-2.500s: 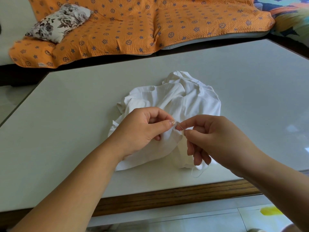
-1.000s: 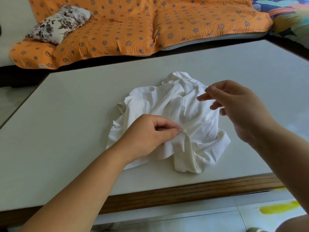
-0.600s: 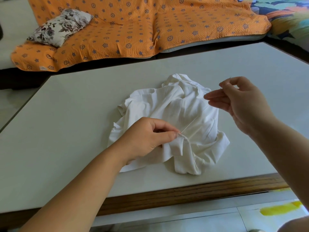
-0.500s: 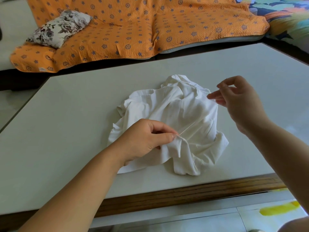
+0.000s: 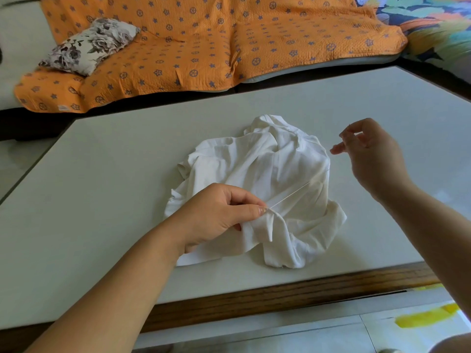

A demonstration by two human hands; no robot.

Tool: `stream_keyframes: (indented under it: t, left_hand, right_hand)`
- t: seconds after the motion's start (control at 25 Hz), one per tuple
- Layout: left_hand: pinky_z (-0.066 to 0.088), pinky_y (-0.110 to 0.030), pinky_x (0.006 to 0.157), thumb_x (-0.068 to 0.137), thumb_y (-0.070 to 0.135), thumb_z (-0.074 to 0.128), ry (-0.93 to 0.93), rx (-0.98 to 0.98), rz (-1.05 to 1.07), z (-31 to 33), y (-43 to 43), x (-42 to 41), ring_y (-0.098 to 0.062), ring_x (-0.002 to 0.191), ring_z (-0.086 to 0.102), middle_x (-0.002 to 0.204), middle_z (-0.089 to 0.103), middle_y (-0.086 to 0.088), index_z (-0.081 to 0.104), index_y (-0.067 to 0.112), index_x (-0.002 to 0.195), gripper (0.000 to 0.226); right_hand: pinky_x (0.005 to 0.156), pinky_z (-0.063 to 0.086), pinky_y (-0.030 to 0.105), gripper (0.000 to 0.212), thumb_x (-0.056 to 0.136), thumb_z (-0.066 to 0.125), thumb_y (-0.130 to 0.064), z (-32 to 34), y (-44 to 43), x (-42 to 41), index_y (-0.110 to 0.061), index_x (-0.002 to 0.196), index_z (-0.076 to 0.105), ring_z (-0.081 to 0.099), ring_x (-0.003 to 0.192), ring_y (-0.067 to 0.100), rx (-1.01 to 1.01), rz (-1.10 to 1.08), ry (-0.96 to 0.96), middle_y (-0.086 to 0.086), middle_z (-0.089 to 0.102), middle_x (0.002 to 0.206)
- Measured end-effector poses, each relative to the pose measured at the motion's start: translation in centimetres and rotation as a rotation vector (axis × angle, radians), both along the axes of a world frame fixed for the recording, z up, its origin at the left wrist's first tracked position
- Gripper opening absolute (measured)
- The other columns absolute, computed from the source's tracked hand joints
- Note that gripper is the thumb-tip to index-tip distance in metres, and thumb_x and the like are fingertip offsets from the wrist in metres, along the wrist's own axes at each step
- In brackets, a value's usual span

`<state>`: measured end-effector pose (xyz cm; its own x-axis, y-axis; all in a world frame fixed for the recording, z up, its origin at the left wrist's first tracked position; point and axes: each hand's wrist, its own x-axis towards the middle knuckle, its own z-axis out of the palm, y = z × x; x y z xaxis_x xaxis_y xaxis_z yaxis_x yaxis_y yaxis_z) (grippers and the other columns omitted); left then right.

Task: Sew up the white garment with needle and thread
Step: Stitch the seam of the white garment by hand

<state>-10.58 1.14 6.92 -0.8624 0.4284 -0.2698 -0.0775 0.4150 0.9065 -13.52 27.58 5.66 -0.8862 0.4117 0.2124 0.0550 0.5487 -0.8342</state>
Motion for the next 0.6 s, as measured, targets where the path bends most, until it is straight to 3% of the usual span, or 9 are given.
stream_keyframes:
  t: [0.08,0.16,0.28,0.36,0.6]
  left_hand:
    - [0.049,-0.020,0.071,0.085,0.020,0.072,0.001,0.001,-0.001,0.1,0.0,0.1,-0.001,0.072,0.062,0.081,0.075,0.007,0.079,0.032,0.077,0.016]
    - [0.049,-0.019,0.070,0.084,0.019,0.072,-0.005,0.007,-0.006,0.2,-0.1,0.1,0.000,0.073,0.062,0.082,0.075,0.008,0.079,0.031,0.077,0.016]
    - [0.049,-0.019,0.071,0.084,0.019,0.073,-0.018,0.008,-0.015,0.2,-0.3,0.2,-0.002,0.078,0.064,0.087,0.076,0.005,0.079,0.029,0.080,0.013]
    - [0.051,-0.020,0.074,0.085,0.018,0.073,-0.027,-0.002,-0.025,0.3,-0.3,0.2,-0.005,0.084,0.066,0.092,0.077,0.003,0.079,0.027,0.083,0.012]
    - [0.053,-0.023,0.084,0.083,0.010,0.074,-0.063,-0.024,-0.093,0.6,-0.5,0.2,-0.005,0.084,0.067,0.084,0.075,0.004,0.080,0.024,0.081,0.016]
  right_hand:
    - [0.056,0.041,0.026,0.014,0.102,0.044,-0.025,-0.2,0.1,-0.1,-0.018,0.106,0.055,0.057,0.066,0.008,-0.038,-0.014,-0.002,-0.009,0.069,0.081]
    - [0.070,0.055,0.030,0.013,0.102,0.048,-0.023,-0.1,0.1,-0.3,-0.015,0.106,0.056,0.069,0.077,0.015,-0.215,-0.022,0.000,-0.002,0.072,0.083]
    - [0.061,0.061,0.032,0.013,0.103,0.050,-0.019,0.5,-0.2,-0.4,-0.010,0.109,0.056,0.074,0.069,0.028,-0.522,0.028,-0.019,0.013,0.072,0.084]
    - [0.057,0.060,0.030,0.012,0.102,0.052,-0.017,0.5,-0.4,-0.6,-0.009,0.109,0.057,0.074,0.067,0.029,-0.584,0.053,-0.038,0.016,0.071,0.084]
    - [0.078,0.062,0.034,0.009,0.099,0.053,-0.005,-0.5,-0.2,-1.5,-0.012,0.099,0.059,0.075,0.079,0.025,-0.567,-0.019,0.011,0.016,0.071,0.087]
